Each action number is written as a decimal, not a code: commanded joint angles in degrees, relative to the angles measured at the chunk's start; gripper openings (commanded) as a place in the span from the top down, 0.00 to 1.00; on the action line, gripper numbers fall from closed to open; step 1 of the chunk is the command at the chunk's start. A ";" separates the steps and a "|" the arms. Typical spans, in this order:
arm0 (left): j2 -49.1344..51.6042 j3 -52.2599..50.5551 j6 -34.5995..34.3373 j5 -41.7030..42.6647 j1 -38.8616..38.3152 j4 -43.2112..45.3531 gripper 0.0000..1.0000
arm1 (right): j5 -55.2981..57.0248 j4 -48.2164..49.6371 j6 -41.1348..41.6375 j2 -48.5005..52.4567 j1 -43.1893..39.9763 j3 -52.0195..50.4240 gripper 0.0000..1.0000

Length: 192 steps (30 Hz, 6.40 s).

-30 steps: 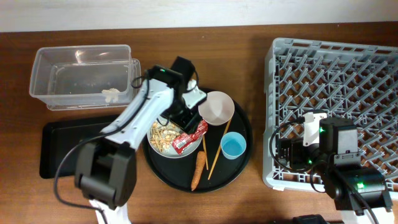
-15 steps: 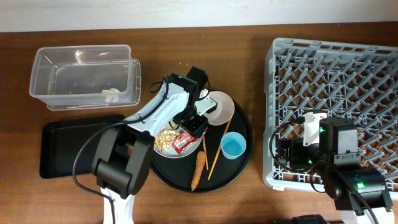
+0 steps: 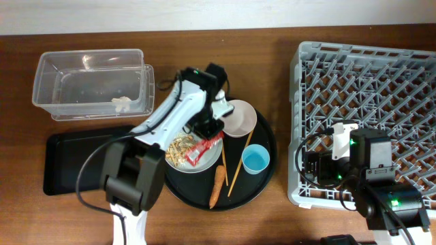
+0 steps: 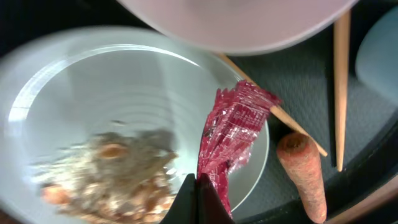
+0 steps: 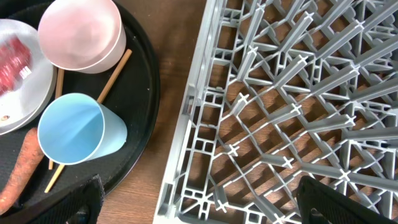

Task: Sort waste into correct bins and load items into the dishwasher rack
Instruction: 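Carry the red wrapper with the left gripper into the clear bin, then grasp the blue cup on the tray with the left gripper, then hand the blue cup from the left gripper to the right gripper, then place the blue cup in the dish rack with the right gripper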

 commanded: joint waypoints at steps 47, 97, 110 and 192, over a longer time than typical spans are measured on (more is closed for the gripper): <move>-8.66 4.70 -9.07 11.43 -5.51 -2.97 0.46 | 13.90 -6.45 12.96 -0.11 0.24 1.27 0.02; -3.96 21.75 -9.22 70.07 8.39 -3.17 1.00 | -57.44 51.25 -3.45 14.29 0.35 1.29 0.10; -3.96 21.75 -9.20 69.57 8.39 -3.13 0.81 | -57.37 52.81 -3.43 15.63 0.35 1.29 0.36; -14.36 21.75 -21.29 -6.73 22.01 -10.10 0.76 | 3.45 -8.74 5.22 40.52 -46.93 22.45 0.48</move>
